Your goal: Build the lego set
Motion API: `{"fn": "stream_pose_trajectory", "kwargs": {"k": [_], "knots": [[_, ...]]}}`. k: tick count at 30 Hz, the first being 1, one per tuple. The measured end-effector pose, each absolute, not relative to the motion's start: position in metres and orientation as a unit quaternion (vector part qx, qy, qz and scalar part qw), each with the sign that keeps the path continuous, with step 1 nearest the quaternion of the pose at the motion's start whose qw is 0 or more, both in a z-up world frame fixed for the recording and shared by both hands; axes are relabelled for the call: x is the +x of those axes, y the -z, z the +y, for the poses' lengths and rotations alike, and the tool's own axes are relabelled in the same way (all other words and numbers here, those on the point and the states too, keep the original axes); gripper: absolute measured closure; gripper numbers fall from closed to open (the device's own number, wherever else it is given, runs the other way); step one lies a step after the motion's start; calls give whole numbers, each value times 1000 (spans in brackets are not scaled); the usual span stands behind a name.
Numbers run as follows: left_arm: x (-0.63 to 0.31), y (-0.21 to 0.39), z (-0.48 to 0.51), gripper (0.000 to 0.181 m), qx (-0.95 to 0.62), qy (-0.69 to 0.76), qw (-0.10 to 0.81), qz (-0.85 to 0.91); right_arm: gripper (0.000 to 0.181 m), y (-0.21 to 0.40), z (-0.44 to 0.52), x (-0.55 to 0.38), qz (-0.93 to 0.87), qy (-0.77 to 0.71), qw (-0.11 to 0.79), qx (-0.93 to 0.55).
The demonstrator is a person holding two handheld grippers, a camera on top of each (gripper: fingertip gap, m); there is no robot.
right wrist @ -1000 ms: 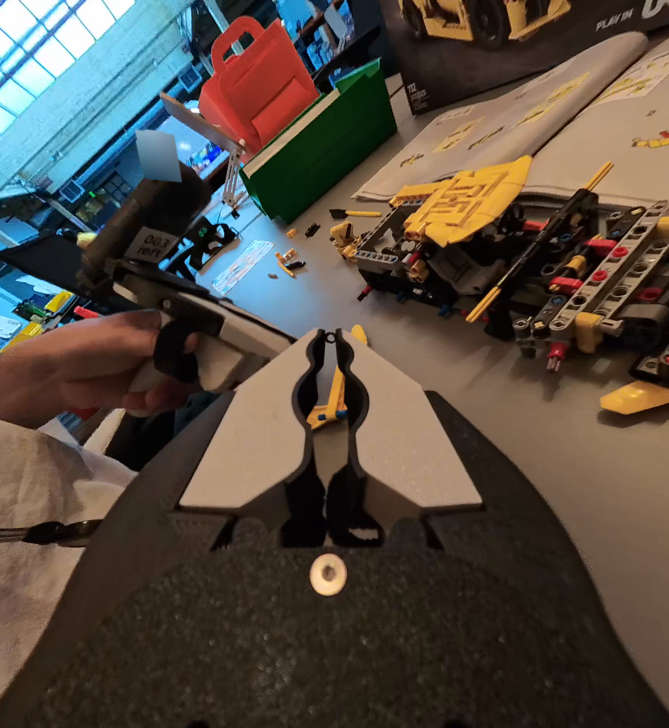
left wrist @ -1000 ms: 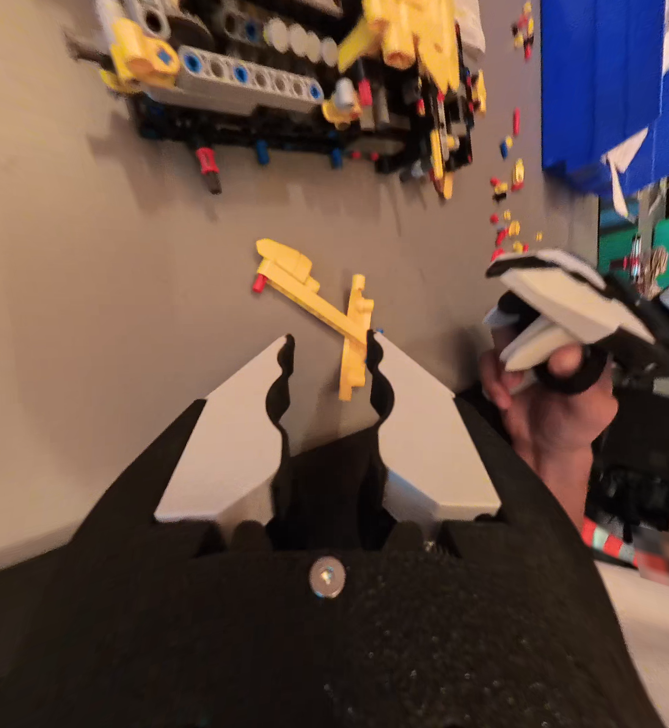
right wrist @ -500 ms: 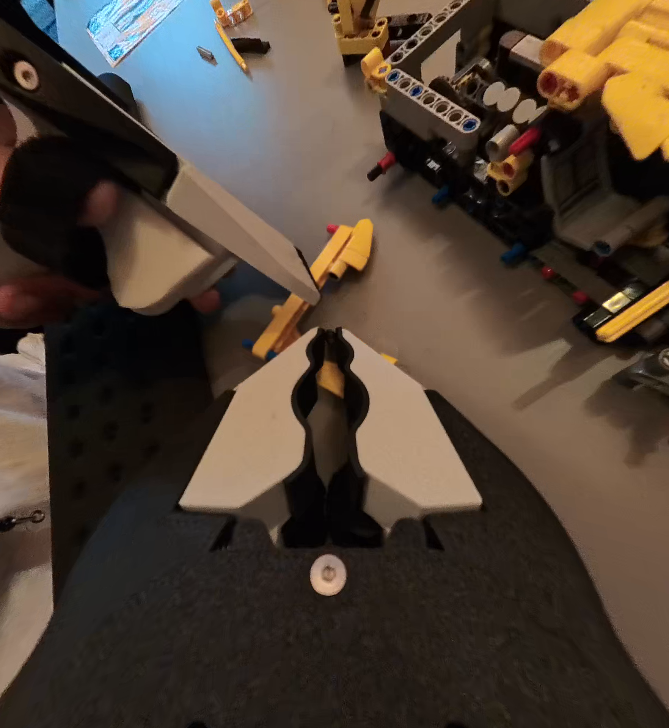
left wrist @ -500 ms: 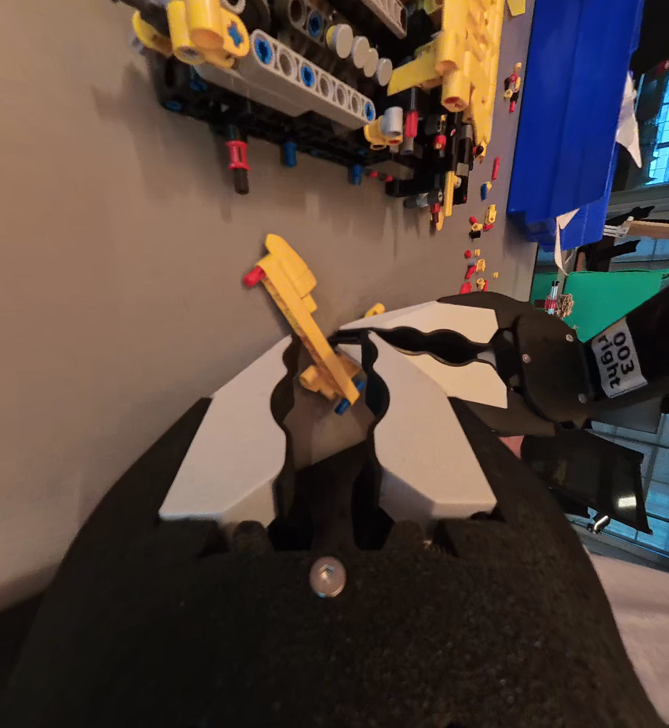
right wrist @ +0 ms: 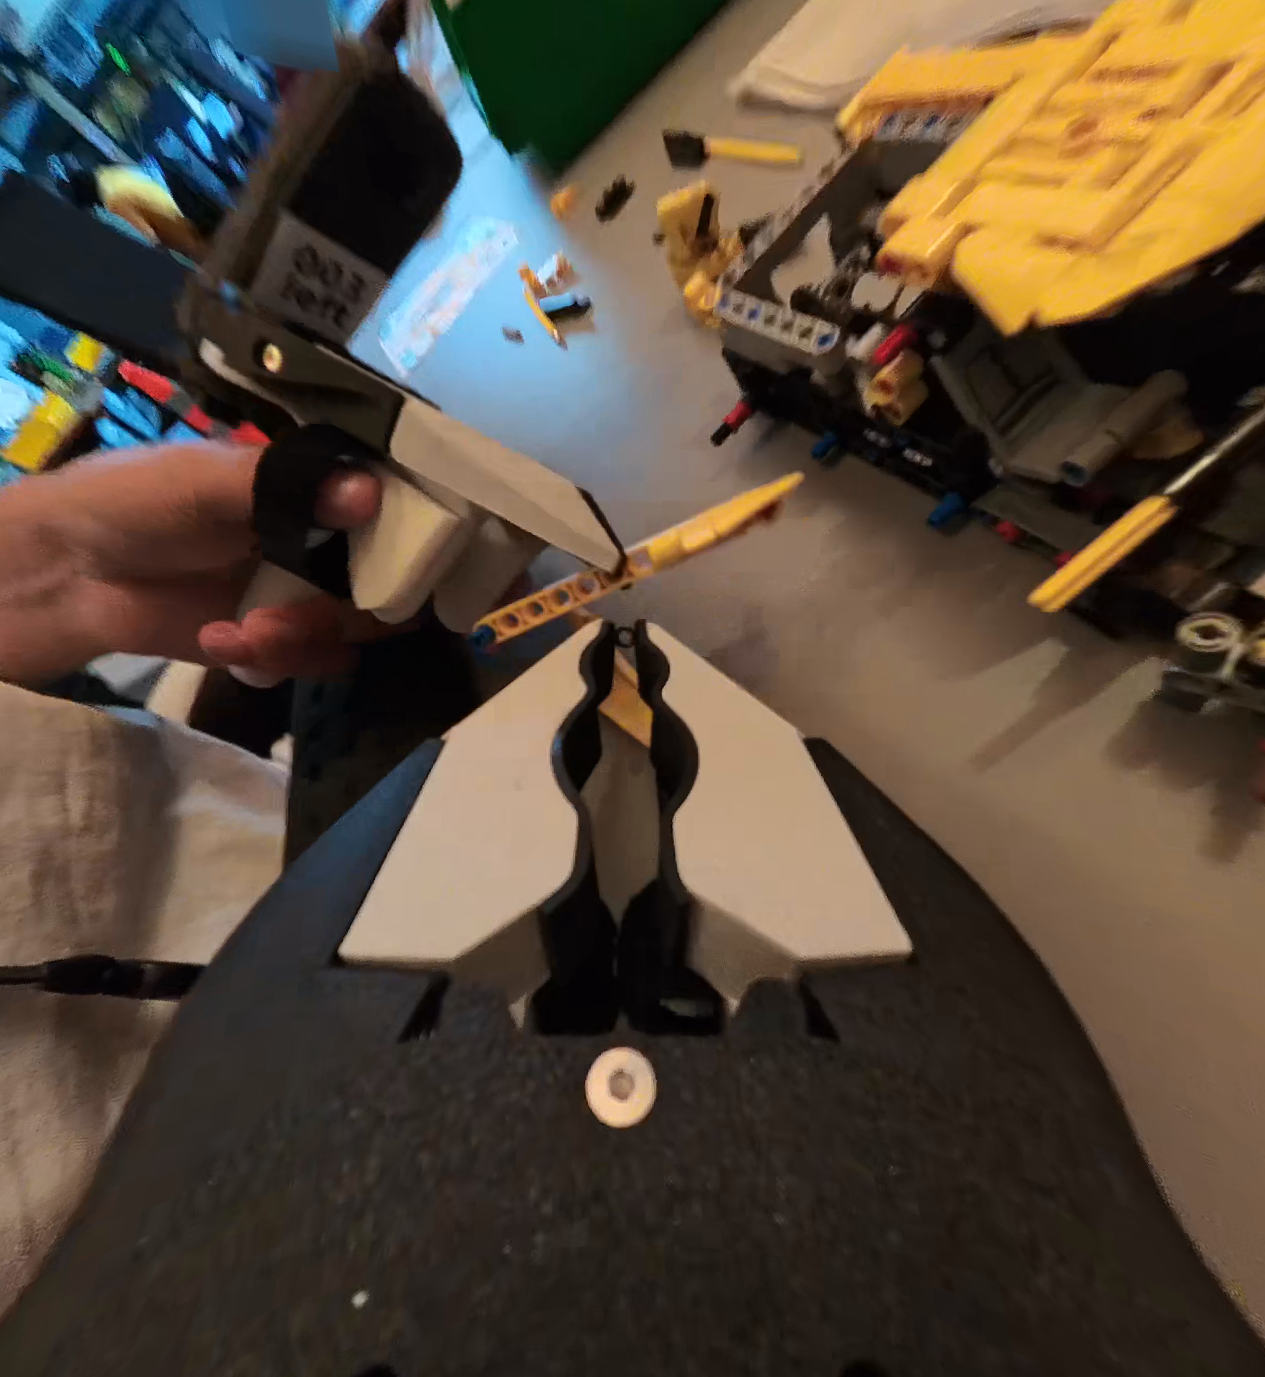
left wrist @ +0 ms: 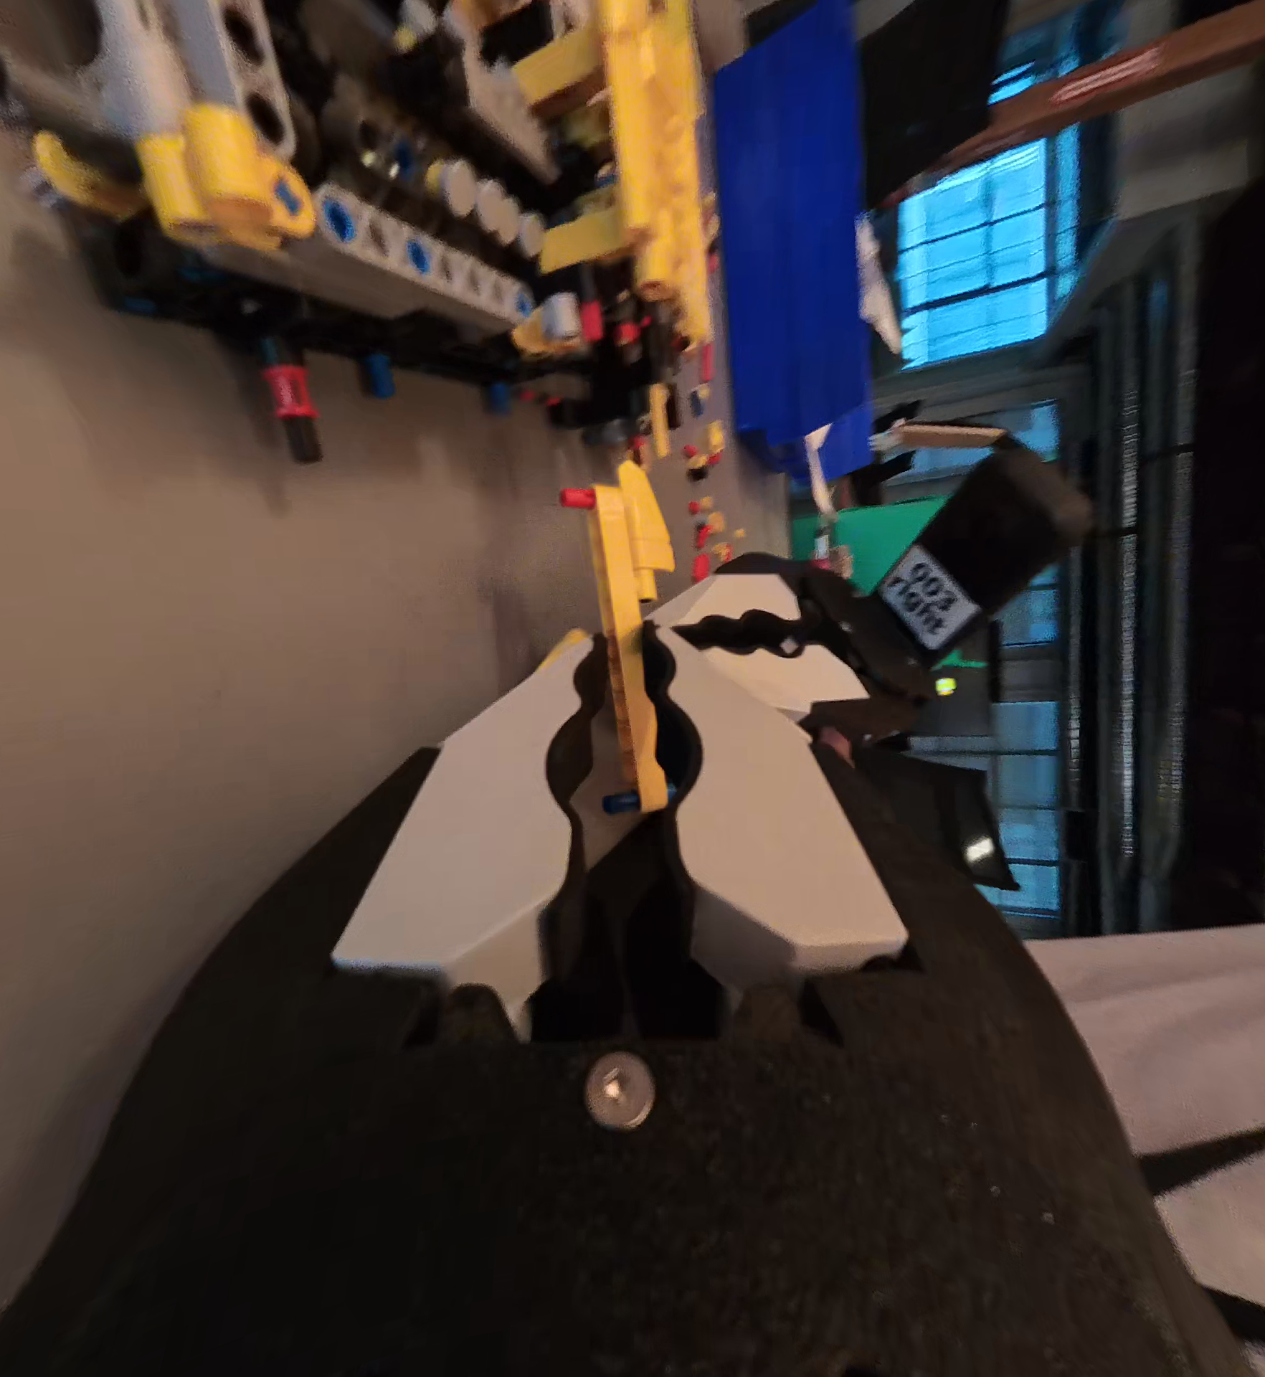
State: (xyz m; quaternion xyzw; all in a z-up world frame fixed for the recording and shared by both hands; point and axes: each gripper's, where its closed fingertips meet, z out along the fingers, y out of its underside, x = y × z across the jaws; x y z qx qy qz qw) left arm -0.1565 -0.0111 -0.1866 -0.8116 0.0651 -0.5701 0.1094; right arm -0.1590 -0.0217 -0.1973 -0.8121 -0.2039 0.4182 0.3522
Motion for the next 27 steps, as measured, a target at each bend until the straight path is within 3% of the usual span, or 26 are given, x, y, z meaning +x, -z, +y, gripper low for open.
{"fn": "stream_pose_trajectory", "kwargs": {"k": [5,8,10,12,16,21,25,27], "knots": [[-151,160,-27,172,-777,585,158,174,177,180,-4,-144,-124,-442,393,-796],[-155,155,-45,172,-767,485,237,348,177,172,-5,-151,-90,-502,375,-774],[-176,162,-51,172,-755,364,269,474,177,182,-4,-143,-98,-460,379,-797],[-203,172,-61,172,-743,278,246,557,177,192,-4,-135,-119,-410,386,-817],[-227,181,-97,173,-765,313,122,549,177,192,-5,-140,-136,-403,388,-818],[-239,208,-103,172,-766,252,120,579,177,193,-9,-143,-166,-371,402,-821],[-238,205,-106,157,-770,288,104,559,177,191,-11,-145,-176,-368,406,-818],[-241,207,-105,158,-772,283,100,560,177,191,-12,-145,-179,-364,409,-817]]}}
